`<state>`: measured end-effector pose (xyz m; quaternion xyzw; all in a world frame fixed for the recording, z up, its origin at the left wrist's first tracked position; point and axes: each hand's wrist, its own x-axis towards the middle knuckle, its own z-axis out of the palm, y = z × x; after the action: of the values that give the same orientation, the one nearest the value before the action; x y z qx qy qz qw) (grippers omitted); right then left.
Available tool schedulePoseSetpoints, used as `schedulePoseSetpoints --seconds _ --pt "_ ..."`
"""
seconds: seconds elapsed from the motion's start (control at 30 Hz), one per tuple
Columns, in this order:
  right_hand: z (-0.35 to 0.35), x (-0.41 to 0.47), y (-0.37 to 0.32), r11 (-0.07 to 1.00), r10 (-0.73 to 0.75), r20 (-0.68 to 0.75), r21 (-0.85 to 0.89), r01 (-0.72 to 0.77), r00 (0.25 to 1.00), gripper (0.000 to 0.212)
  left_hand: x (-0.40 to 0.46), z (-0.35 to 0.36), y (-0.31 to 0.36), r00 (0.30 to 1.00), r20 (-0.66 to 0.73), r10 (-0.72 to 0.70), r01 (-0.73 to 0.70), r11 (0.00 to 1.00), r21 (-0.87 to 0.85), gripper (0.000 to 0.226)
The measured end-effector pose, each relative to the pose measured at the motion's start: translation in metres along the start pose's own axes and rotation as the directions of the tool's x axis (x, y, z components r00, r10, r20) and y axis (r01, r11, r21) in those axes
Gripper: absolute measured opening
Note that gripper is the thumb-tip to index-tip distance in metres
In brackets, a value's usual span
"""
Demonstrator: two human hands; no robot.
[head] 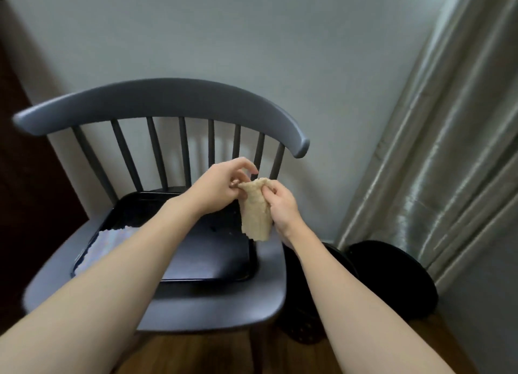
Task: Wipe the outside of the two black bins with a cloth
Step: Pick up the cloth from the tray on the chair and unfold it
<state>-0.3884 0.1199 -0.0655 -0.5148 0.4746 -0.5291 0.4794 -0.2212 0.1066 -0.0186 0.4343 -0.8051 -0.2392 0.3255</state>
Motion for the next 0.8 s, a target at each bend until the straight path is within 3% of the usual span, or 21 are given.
schedulePoseSetpoints --seconds 0.1,0.23,0.3,0.4,0.57,0.63,0.7,0.8 --pt "-0.024 -0.031 -0.011 0.998 -0.008 -0.075 0.055 0.013 0.997 0.011 -0.007 0.019 0.035 0.995 0.033 0.099 -0.099 0.995 -0.01 0.052" --pt "-0.06 -0.074 -0.02 0.999 -0.034 -0.158 0.024 0.038 0.987 0.022 -0.015 0.045 0.078 0.985 0.072 0.156 -0.158 0.987 0.017 0.026" --pt "-0.078 -0.094 -0.026 0.998 -0.058 -0.157 -0.024 0.055 0.986 0.015 -0.019 0.058 0.099 0.981 0.08 0.178 -0.178 0.984 -0.004 0.018" --pt "-0.102 -0.127 -0.036 0.996 -0.089 -0.149 -0.044 0.084 0.985 0.021 -0.026 0.076 0.131 0.979 0.09 0.184 -0.184 0.983 -0.009 0.015" --pt "-0.128 -0.178 -0.045 0.997 -0.033 -0.077 0.074 0.038 0.997 0.027 -0.034 0.102 0.168 0.966 0.125 0.225 -0.223 0.974 -0.03 0.02" --pt "-0.135 -0.188 -0.044 0.995 -0.091 -0.101 0.037 0.095 0.991 0.026 -0.036 0.109 0.173 0.96 0.151 0.234 -0.23 0.972 -0.046 0.018" --pt "-0.139 -0.191 -0.039 0.989 -0.146 -0.125 -0.02 0.145 0.981 0.037 -0.037 0.114 0.171 0.957 0.168 0.235 -0.228 0.972 -0.063 0.017" --pt "-0.142 -0.191 -0.033 0.985 -0.117 -0.12 -0.143 0.1 0.986 0.038 -0.036 0.119 0.164 0.957 0.165 0.239 -0.231 0.971 -0.066 0.02"
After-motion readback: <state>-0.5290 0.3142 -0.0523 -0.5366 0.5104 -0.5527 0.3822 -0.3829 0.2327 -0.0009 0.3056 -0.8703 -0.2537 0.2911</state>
